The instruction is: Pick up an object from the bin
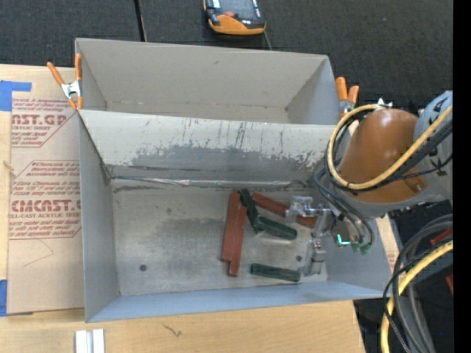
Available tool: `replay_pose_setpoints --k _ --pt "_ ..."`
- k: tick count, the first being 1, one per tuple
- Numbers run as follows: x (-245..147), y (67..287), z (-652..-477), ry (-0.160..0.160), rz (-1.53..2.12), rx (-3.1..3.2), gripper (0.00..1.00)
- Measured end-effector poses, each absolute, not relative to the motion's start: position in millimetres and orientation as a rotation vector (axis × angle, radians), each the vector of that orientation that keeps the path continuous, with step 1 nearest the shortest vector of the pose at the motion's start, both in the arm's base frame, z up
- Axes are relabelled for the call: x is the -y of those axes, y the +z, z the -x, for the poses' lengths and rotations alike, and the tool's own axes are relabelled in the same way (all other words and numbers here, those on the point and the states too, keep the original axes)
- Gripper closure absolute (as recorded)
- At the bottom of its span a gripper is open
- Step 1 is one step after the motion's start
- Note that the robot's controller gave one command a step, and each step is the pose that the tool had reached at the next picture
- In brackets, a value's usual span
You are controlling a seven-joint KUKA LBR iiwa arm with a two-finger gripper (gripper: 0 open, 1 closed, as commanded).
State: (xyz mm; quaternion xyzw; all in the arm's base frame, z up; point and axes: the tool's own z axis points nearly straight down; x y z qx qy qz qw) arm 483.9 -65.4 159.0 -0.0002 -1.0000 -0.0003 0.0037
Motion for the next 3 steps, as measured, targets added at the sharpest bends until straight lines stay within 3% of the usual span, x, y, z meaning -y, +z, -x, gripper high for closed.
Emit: replay_pose_setpoints --k 1,2,3 --pt "65 162 -485.8 0.000 -0.001 3.142 0.00" --pt "62 74 -485.5 0.001 0.074 3.151 0.00" --pt "62 123 -482.4 -0.002 0.069 3.138 0.00"
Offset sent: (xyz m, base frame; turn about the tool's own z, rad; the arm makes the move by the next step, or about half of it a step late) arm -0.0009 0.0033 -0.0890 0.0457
